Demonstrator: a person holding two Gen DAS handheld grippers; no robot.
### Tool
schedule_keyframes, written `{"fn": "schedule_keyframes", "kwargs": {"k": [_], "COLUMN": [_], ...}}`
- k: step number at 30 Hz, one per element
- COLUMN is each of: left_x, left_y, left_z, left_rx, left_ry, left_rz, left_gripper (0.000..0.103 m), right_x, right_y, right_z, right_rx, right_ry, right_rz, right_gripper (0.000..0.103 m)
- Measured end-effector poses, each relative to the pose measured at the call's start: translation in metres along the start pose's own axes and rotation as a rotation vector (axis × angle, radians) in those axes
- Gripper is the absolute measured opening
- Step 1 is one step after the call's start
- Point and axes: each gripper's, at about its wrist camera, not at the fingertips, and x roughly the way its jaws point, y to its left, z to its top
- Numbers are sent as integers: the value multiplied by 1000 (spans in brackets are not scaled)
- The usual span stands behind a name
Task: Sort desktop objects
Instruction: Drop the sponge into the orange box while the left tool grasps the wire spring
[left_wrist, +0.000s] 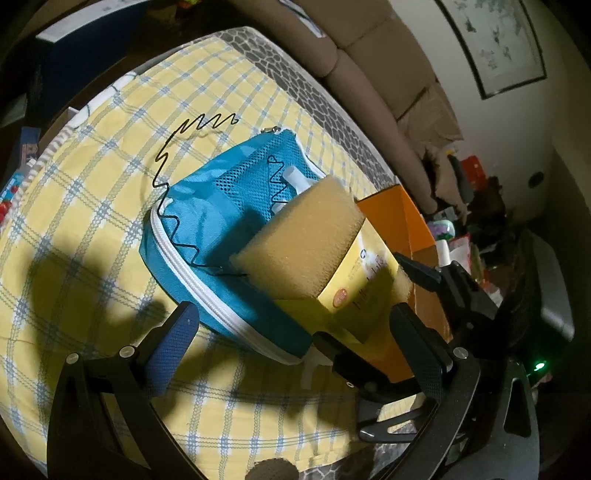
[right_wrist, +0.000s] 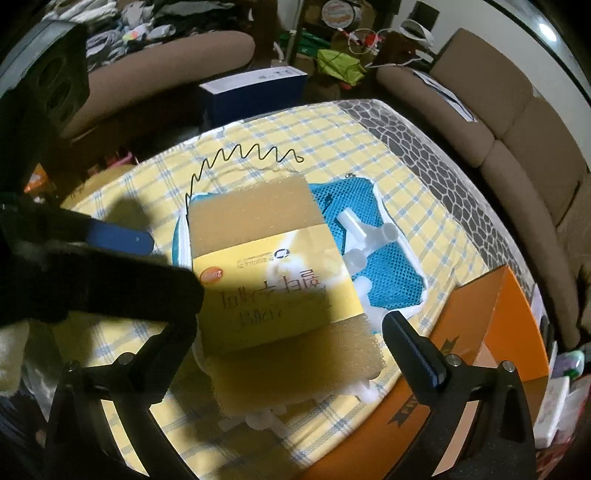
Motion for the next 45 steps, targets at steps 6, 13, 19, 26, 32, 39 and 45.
{"fn": "schedule_keyframes", "kwargs": {"k": [6,13,19,26,32,39,45], "left_x": [-4,-10,-12,-10,10,40,55], "left_y": [1,-1,-11,-26,-36,-33,-43], "left_z": [1,0,-6,-8,-7,-10,-19], "left_rx": [20,61,140,311,557,683,768], "left_ry": [-14,-30,-45,-101,-122,-55,-41], "left_rz": [25,57,95,274,524,579,610], "left_gripper": [103,103,103,103,91,71,71], "right_x": [6,-15,-42,-74,-102,-124,-125], "right_y": [-5,-30,-60,-82,-92,-118,-143], "right_z": [-2,-5,-12,-29,-57,-103,-145], "right_rx": [32,182,307,408,493,617,739], "right_ry": [10,-58,-112,-156,-185,-208,-189], "right_rz": [24,34,21,3,-17,-55,-97], "right_gripper": [83,82,82,82,82,82,82]}}
